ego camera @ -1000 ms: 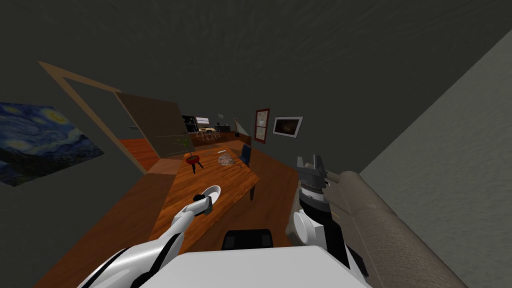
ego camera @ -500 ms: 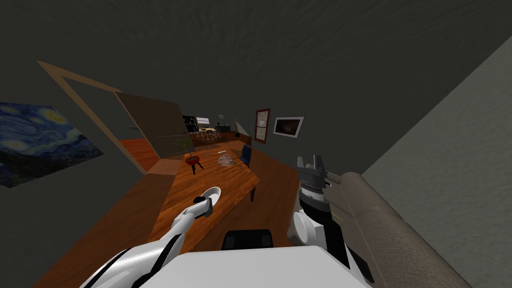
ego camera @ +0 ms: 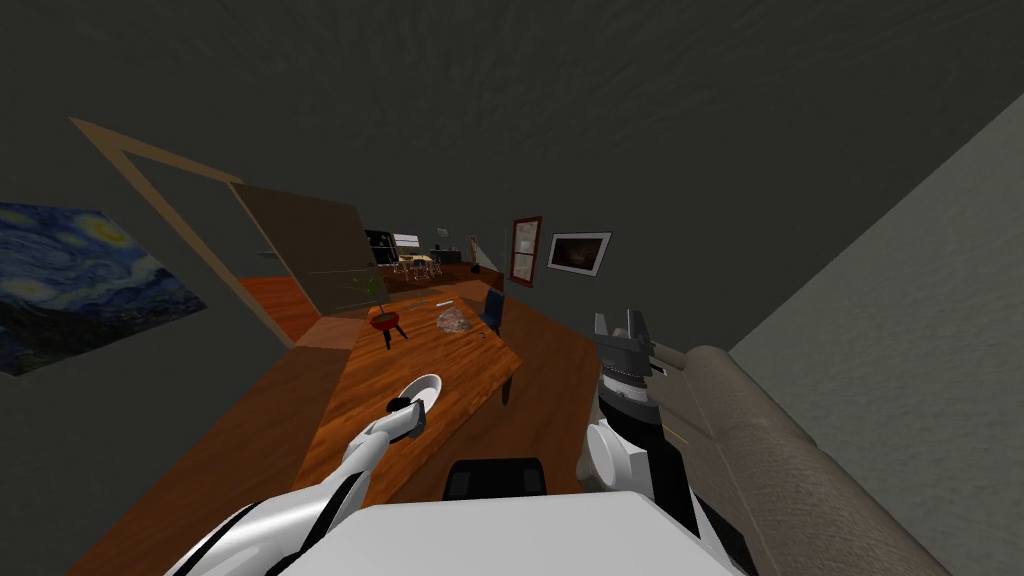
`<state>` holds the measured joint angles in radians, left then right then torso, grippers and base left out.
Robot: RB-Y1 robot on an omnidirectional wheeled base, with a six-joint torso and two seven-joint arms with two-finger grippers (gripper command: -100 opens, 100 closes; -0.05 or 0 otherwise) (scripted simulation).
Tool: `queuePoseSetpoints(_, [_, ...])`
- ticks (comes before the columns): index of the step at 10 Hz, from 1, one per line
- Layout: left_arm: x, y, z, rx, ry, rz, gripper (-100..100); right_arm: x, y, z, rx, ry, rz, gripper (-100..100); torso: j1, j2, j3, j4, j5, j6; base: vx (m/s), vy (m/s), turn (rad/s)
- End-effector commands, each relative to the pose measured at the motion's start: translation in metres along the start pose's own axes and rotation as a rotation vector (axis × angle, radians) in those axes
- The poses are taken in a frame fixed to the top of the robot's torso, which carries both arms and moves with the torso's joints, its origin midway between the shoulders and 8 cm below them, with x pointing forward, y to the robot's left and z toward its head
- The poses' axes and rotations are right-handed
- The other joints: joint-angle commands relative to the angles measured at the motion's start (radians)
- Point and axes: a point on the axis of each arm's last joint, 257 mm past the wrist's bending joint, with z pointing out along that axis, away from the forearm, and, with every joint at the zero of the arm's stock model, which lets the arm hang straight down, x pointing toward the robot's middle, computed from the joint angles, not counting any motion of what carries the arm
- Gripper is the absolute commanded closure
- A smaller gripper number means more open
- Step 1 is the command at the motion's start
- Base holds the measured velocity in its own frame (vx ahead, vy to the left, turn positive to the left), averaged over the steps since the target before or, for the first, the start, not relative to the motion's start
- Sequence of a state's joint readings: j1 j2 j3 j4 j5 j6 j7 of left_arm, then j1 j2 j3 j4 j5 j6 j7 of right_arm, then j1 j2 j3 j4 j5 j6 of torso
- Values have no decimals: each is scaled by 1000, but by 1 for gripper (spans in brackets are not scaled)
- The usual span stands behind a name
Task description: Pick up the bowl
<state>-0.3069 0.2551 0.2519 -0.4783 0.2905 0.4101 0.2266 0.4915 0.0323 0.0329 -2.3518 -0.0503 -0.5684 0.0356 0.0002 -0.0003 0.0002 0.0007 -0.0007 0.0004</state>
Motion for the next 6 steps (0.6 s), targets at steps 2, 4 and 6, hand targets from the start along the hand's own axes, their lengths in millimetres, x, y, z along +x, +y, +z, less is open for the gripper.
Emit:
queuePoseSetpoints(2, [-1,0,0,-1,-1,-2,100,0,0,0,0,0,0,0,0,1,1,0,0,1,1,1,6])
queuePoseSetpoints(4, [-1,1,0,-3,-2,-1,0,0,0,0,0,0,0,0,0,1,1,1,1,1,0,0,0])
queuePoseSetpoints(6, [1,-10,-3,3,0,2,100,0,0,0,0,0,0,0,-1,2,2,2,0,1,-40,-21,-27])
